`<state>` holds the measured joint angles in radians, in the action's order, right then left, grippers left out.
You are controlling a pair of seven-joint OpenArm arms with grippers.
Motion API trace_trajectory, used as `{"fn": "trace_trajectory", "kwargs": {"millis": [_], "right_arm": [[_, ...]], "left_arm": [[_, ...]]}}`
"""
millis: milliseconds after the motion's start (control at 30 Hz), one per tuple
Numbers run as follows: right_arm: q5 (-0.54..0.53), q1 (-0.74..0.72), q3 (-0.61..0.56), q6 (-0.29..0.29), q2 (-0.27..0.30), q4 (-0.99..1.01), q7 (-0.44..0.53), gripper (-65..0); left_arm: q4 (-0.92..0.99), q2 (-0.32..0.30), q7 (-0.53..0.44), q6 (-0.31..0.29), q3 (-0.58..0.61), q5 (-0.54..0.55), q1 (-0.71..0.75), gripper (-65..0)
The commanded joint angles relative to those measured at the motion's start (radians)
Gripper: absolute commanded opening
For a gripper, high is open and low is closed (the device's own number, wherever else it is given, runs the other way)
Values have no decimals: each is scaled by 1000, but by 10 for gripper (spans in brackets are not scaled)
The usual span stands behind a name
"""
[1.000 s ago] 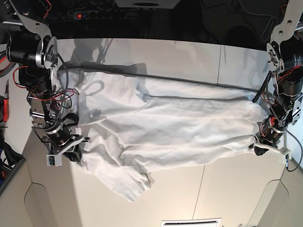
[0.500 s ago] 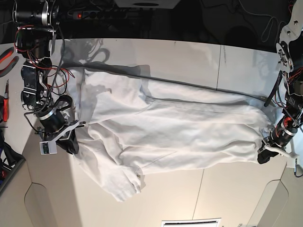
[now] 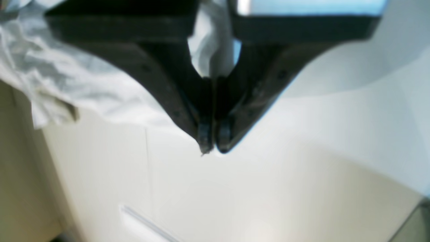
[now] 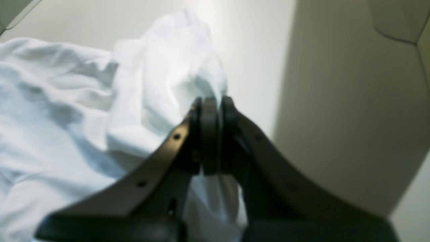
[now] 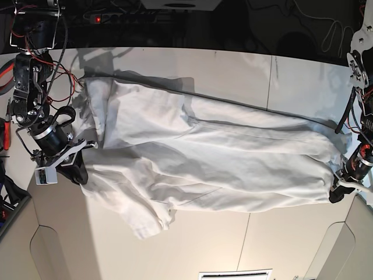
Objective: Layout the t-shirt on the table in an organized manner, then fold the t-shirt properly
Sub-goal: 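Lift the shirt with both grippers and pull it toward the robot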
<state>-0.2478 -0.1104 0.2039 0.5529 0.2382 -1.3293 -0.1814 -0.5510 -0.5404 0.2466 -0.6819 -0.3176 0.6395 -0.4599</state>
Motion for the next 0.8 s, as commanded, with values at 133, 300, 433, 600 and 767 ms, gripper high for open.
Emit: {"fn": "trace_trajectory", "kwargs": {"millis": [133, 300, 433, 600, 767], "right_arm": [[-45, 91, 8, 6, 14, -206, -6, -650], [-45, 196, 12, 6, 14, -352, -60, -650], [-48, 270, 45, 6, 14, -419, -63, -650], [-123, 332, 129, 10, 16, -462, -92, -650], [-284, 382, 198, 29, 16, -515, -216, -650]], "left_arm": [[-128, -25, -3, -16, -33, 59, 67, -650], [-266, -25, -3, -16, -36, 56, 153, -650], [-308, -25, -3, -16, -61, 52, 180, -650], [-308, -25, -3, -16, -115, 51, 186, -650], [-308, -25, -2, -16, -127, 37, 186, -650]]}}
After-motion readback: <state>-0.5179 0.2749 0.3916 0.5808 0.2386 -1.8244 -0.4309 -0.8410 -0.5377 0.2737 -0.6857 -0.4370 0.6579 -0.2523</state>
